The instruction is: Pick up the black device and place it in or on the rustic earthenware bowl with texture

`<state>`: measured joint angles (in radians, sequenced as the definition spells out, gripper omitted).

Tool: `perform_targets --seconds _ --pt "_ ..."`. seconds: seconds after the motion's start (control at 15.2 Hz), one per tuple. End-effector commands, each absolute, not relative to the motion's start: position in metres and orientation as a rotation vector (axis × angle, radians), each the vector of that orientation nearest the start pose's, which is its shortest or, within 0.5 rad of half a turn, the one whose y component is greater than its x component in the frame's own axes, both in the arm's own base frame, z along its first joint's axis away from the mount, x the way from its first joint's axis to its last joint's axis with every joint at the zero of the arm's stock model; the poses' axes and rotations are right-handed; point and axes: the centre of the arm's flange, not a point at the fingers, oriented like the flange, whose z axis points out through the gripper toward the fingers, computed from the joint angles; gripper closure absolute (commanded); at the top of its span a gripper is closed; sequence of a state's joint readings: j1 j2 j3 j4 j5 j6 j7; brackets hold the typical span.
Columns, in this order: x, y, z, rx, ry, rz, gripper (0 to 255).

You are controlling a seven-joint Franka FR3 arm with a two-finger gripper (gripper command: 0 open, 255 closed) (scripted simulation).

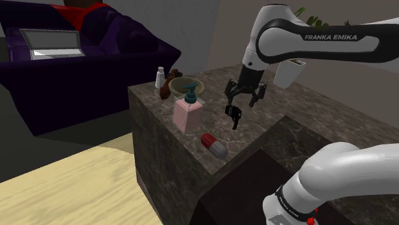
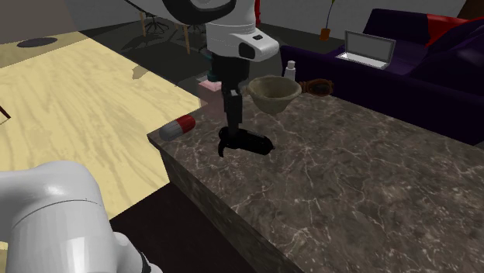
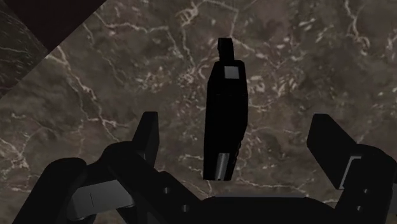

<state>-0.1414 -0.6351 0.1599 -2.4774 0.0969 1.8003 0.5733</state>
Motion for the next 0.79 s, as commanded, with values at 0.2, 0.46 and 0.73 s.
perform_targets --seconds 0.2,0.46,0.73 --pt "0.355 0.019 0.475 -3.006 0.957 0.070 0" --pt "0.355 0.019 0.475 -3.006 0.957 0.070 0" --pt "0.355 0.019 0.475 -3.006 0.957 0.070 255"
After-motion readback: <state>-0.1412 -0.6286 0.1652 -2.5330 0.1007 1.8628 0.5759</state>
